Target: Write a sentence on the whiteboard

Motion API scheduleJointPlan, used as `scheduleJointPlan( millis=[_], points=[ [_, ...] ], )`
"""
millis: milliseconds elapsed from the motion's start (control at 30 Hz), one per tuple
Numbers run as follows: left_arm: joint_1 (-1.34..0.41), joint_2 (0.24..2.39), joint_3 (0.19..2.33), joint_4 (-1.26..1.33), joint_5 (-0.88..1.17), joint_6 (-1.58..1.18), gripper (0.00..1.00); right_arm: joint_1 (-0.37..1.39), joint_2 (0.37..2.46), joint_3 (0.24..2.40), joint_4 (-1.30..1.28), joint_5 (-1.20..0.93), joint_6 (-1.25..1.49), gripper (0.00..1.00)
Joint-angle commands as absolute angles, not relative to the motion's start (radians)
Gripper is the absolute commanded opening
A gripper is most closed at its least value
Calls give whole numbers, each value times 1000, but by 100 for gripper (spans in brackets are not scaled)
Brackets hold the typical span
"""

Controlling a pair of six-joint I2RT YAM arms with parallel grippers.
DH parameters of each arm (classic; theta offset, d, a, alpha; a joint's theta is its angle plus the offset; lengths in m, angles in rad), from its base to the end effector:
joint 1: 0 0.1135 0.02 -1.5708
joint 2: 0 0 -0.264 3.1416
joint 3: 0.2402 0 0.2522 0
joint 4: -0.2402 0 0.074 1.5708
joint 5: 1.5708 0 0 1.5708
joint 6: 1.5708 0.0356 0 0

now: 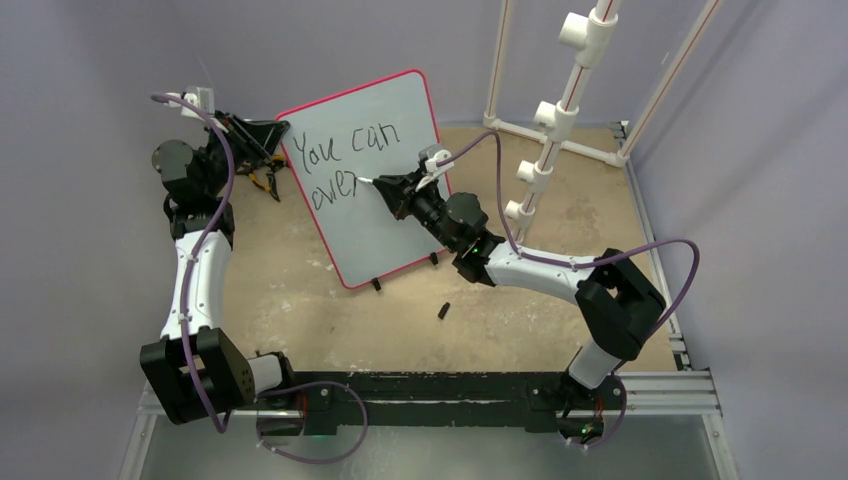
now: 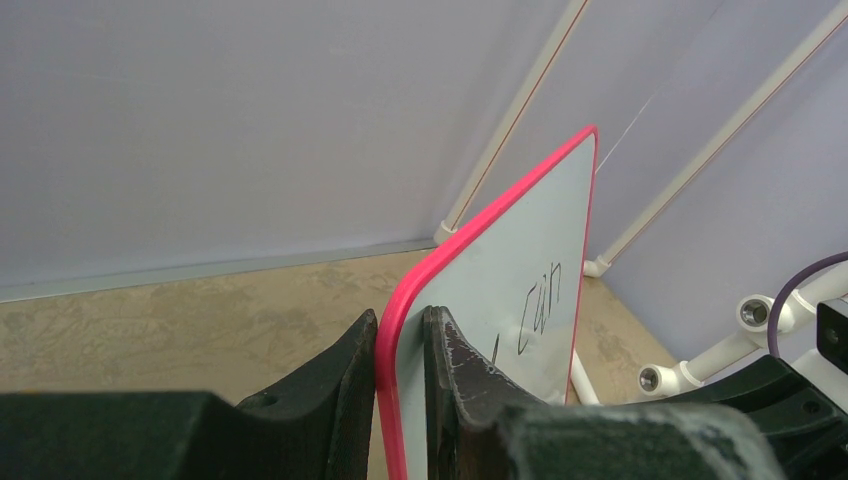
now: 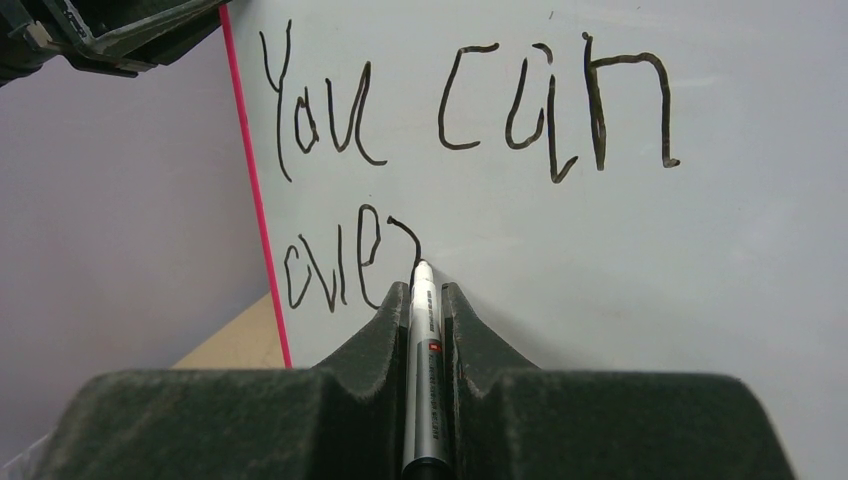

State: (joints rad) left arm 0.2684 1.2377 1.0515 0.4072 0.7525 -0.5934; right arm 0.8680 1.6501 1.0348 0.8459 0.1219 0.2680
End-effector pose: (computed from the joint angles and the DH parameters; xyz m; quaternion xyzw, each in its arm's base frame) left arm 0.2794 0.0516 0.3985 0.0179 0.6478 -0.3440 0.6794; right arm 0.2502 0.2887 0.3093 -0.1376 0.6063 0.3889 0.6798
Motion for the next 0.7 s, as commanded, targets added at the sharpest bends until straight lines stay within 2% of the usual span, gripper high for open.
scheduleJointPlan(
  millis=[0, 667],
  points=[
    [272, 1237, 1044, 408, 774, -605, 17, 865, 1640, 1043, 867, 180, 260, 0],
    [274, 1235, 1042, 411, 773, -605, 17, 864, 1608, 1036, 836, 172, 261, 0]
  ],
)
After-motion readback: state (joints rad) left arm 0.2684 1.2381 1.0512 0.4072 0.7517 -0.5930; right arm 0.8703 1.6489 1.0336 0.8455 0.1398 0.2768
